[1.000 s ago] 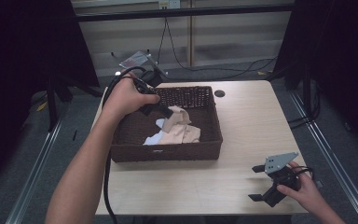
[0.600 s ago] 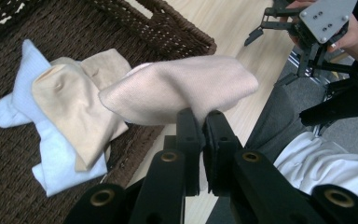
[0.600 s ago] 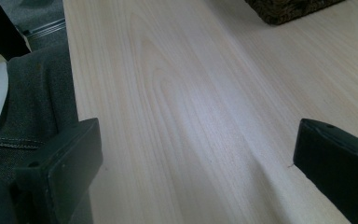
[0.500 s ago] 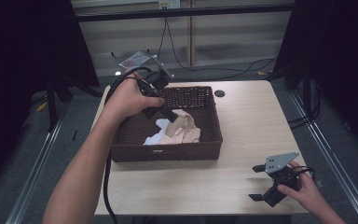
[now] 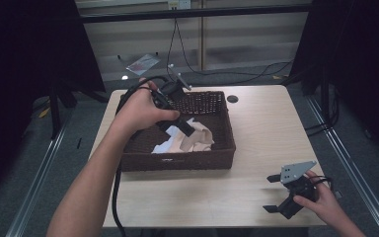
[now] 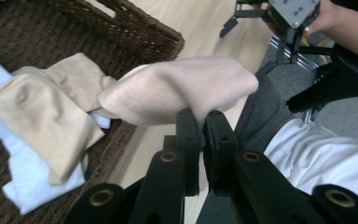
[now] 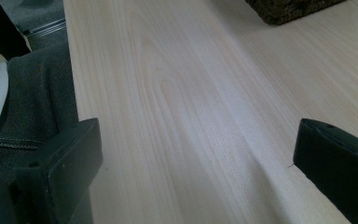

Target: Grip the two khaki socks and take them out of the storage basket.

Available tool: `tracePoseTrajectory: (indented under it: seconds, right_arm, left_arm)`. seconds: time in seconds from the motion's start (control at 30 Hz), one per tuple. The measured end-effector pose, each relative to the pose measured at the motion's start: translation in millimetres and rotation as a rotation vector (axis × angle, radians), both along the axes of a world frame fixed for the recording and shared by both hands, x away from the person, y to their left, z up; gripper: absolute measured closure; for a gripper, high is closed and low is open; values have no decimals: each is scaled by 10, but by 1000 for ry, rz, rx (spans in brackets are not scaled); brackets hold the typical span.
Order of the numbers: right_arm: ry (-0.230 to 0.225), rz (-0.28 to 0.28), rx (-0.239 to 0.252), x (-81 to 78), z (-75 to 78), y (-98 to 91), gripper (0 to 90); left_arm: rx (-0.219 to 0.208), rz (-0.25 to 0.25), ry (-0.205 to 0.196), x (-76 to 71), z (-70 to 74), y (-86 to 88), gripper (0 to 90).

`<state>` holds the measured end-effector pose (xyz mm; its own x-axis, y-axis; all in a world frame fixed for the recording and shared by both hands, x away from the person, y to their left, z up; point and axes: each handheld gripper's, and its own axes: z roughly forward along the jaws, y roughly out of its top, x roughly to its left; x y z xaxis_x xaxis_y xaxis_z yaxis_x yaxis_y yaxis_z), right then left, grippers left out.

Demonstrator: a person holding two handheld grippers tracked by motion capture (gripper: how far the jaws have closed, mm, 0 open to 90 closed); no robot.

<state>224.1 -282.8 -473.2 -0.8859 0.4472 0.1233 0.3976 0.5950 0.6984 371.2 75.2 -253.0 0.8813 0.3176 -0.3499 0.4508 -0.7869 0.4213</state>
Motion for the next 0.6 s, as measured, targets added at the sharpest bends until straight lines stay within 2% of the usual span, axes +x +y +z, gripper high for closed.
tracePoseTrajectory:
  seconds: [0.1, 0.17, 0.37, 0.43, 0.6]
  right_arm:
    - [1, -1, 1, 1, 1, -2, 9]
    - [3, -2, 1, -4, 4, -3, 9]
    - [3, -2, 2, -5, 3, -2, 9]
    - [2, -1, 1, -3, 4, -5, 10]
    - [3, -2, -2, -4, 0, 1, 10]
  left_arm:
    - [-2, -11, -3, -45, -43, -40, 853]
    - [-5, -37, -5, -96, -80, -79, 851]
    - [-11, -58, -7, -168, -156, -121, 851]
    - [1, -75, -5, -202, -212, -151, 850]
    - [7, -82, -8, -235, -288, -196, 849]
